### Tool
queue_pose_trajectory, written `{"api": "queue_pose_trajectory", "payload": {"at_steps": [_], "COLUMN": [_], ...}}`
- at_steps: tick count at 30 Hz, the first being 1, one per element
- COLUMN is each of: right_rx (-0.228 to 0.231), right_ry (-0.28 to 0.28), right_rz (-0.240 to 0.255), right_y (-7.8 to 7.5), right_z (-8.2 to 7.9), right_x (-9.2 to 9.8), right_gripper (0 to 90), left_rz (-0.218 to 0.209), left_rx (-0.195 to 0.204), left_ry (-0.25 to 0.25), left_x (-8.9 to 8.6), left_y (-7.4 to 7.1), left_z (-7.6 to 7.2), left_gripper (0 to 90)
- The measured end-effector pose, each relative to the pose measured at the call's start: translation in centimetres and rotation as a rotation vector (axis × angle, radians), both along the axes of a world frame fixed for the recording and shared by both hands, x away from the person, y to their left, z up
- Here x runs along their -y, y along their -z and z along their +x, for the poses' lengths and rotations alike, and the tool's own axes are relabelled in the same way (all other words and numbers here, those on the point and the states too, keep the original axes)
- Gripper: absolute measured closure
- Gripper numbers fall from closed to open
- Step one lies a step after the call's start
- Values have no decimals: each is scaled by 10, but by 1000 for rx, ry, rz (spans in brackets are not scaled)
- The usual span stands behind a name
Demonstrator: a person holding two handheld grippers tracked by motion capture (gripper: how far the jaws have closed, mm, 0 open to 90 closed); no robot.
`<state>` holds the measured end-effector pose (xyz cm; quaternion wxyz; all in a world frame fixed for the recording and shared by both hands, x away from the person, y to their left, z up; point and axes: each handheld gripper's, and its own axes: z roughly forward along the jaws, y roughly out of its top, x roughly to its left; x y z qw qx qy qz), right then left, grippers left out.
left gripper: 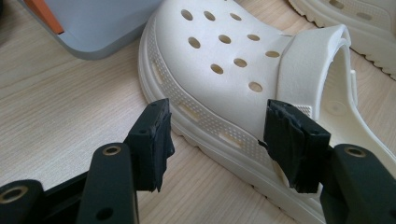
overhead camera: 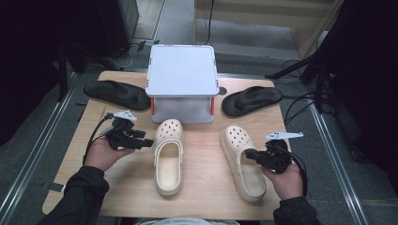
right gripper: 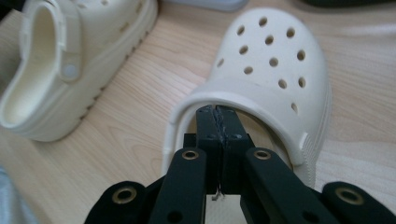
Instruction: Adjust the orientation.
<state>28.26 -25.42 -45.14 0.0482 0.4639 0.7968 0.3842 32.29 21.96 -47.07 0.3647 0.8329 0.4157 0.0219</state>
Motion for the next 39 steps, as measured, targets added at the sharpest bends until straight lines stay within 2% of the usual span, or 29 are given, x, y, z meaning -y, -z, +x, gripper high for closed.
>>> {"api": "queue_pose_trajectory", "payload": {"at_steps": [5, 12, 15, 25, 32, 37, 39], "right_rx": [58, 102, 83, 35, 2, 11, 4], "right_ry": [17, 76, 94, 89, 92, 104, 109], "right_rz": [35, -21, -27, -66, -94, -128, -120], "right_y": [-13, -10, -5, 13, 25, 30, 32], "right_z": [-6, -5, -4, 1, 10, 15, 18], "right_x": [10, 26, 30, 25, 18, 13, 14], "right_gripper": [860, 634, 598, 552, 556, 583, 584], "left_rz": [-3, -11, -9, -4, -5, -5, -5], "left_rx": [1, -1, -2, 2, 5, 8, 8], "left_ry": [-1, -8, -6, -3, -4, -6, -6], "left_x": [0, -1, -1, 0, 0, 0, 0], "left_y": [0, 0, 0, 0, 0, 0, 0], "left_z": [0, 0, 0, 0, 0, 0, 0], "left_gripper": [422, 421, 422, 421, 419, 418, 418]}}
